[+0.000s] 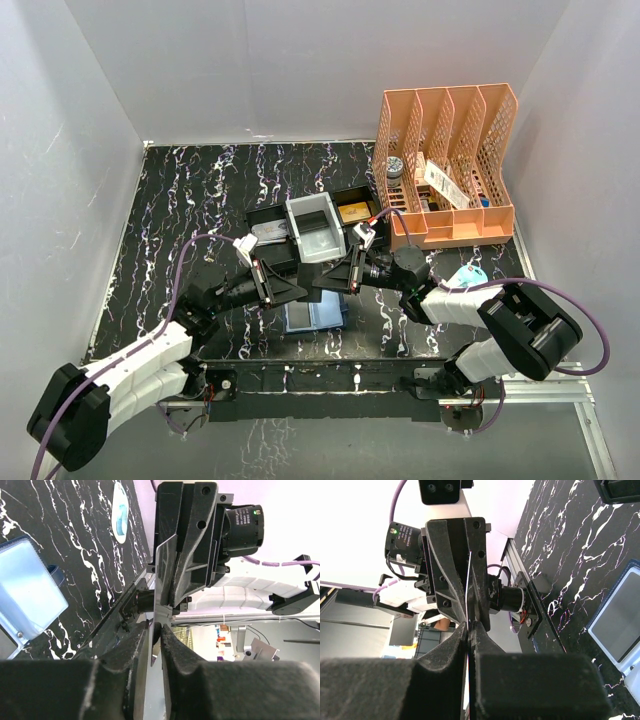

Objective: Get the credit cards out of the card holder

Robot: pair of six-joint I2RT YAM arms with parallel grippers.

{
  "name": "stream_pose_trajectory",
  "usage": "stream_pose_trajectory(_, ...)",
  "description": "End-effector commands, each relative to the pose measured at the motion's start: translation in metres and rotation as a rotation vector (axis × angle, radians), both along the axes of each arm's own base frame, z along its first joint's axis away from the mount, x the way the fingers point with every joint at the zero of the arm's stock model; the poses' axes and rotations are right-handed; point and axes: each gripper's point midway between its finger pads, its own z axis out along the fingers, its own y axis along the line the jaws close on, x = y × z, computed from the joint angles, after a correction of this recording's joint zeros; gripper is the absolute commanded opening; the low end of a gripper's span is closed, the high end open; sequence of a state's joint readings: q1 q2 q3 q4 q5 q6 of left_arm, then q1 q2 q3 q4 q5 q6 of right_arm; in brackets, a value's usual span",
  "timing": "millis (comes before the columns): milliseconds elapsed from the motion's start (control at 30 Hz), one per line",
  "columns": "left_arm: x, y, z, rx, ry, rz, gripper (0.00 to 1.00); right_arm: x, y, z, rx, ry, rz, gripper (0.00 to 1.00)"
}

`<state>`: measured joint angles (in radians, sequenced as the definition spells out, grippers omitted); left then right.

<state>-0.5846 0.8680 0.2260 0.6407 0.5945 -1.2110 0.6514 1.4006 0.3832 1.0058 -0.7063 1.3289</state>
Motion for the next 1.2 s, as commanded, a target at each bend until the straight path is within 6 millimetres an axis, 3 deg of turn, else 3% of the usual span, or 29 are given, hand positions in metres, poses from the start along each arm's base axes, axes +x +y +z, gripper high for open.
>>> stream_pose_trajectory(0,0.008,0.003,0.000,0.057,-0.017,0.033,0.19,0.001,-0.001,0.026,0.066,-0.089,-0.005,0.00)
stream_pose_trajectory(133,0.010,0.003,-0.001,0.082,-0.020,0.036,0.25,0.002,0.000,0.026,0.056,-0.093,-0.005,0.00)
stream_pose_trajectory(400,0.012,-0.002,0.006,0.064,-0.045,0.012,0.01,0.000,0.002,0.028,0.054,-0.097,0.020,0.00)
stream_pose_trajectory(633,0.007,-0.006,0.009,0.035,-0.054,-0.031,0.00,0.002,0.003,0.032,0.066,-0.100,0.019,0.12)
stream_pose_trajectory(767,0.005,-0.008,0.011,0.022,-0.057,-0.047,0.00,0.002,0.004,0.035,0.076,-0.100,0.019,0.14)
stream_pose_trajectory(867,0.005,-0.007,0.010,0.020,-0.056,-0.048,0.00,0.002,0.003,0.035,0.083,-0.099,0.018,0.11)
stream_pose_trajectory(967,0.004,-0.006,0.009,0.021,-0.052,-0.042,0.00,0.002,0.002,0.034,0.085,-0.097,0.009,0.00)
stream_pose_trajectory(1067,0.004,-0.003,0.005,0.049,-0.046,-0.030,0.00,0.003,0.000,0.034,0.086,-0.104,-0.008,0.00)
stream_pose_trajectory(1167,0.008,0.005,-0.006,0.165,-0.040,0.010,0.22,0.007,-0.003,0.034,0.070,-0.120,-0.032,0.00)
